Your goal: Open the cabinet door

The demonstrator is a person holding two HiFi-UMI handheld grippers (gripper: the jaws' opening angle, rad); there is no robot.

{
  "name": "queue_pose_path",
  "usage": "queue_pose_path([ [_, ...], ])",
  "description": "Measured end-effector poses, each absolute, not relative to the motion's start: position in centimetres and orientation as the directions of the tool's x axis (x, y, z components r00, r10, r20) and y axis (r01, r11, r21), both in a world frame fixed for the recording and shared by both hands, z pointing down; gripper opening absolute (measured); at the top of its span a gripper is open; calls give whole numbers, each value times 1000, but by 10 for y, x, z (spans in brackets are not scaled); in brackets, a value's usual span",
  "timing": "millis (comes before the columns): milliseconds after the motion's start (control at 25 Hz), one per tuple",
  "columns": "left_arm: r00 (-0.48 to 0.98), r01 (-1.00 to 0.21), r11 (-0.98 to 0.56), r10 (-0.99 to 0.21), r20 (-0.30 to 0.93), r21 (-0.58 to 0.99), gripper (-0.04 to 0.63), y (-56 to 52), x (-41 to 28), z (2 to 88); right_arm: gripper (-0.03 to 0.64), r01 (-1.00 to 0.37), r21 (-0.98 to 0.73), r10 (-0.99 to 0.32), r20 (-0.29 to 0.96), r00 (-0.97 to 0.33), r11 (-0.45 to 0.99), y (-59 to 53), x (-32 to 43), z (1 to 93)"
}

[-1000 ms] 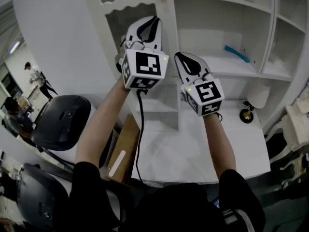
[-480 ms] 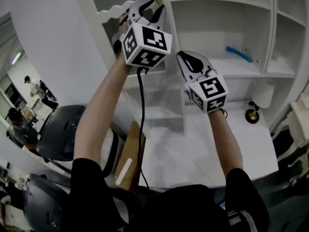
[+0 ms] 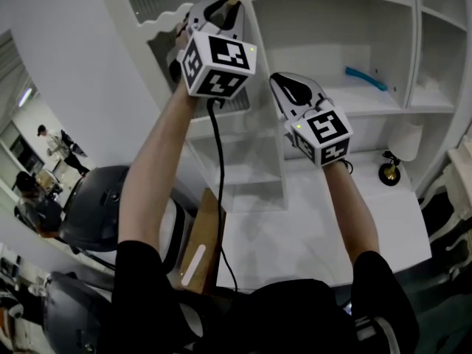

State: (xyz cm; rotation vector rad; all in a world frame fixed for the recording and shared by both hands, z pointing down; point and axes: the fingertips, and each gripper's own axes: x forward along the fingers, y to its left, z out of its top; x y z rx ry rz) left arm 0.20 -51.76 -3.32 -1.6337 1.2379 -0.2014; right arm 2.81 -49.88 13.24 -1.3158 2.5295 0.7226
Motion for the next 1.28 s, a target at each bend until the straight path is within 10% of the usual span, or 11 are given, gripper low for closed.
queue_pose_path([
  [480, 451, -597, 47, -806, -384, -801, 81, -511, -2, -32, 22, -781, 253, -674, -400, -622, 571, -497, 28, 133],
  [760, 463, -601, 39, -797, -387, -798, 81, -501, -2, -32, 155, -703, 252, -618, -344, -707, 665, -507, 15, 135],
  [1280, 471, -621, 32, -784, -405, -783, 81, -500, -1, -32, 113, -548, 83, -500, -316, -806, 832, -520, 13, 140],
])
